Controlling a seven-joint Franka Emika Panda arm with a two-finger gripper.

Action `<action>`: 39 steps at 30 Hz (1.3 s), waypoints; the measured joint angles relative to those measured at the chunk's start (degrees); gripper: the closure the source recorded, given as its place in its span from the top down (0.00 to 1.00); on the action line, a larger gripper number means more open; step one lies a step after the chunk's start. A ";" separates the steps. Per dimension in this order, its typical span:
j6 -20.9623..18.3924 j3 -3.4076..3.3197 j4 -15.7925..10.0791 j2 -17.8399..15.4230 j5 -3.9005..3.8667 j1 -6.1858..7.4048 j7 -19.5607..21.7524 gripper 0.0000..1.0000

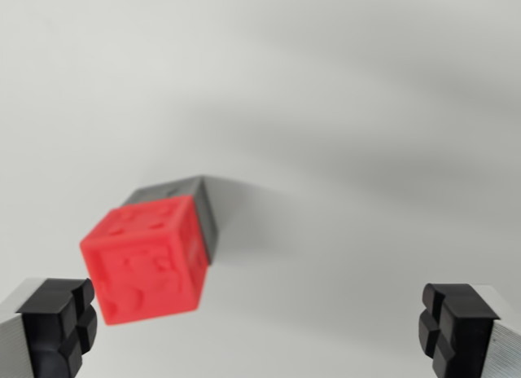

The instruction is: Destack cube

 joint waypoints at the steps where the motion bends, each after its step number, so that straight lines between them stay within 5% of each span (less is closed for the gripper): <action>1: 0.51 0.09 -0.53 -0.04 0.03 0.11 -0.22 1.00; 26: 12.81 3.03 -12.92 0.89 0.38 3.00 -5.10 1.00; 30: 14.99 3.12 -13.25 2.62 0.25 3.20 -5.09 1.00; 39: 20.91 2.57 -13.03 9.12 -1.31 3.26 -4.16 1.00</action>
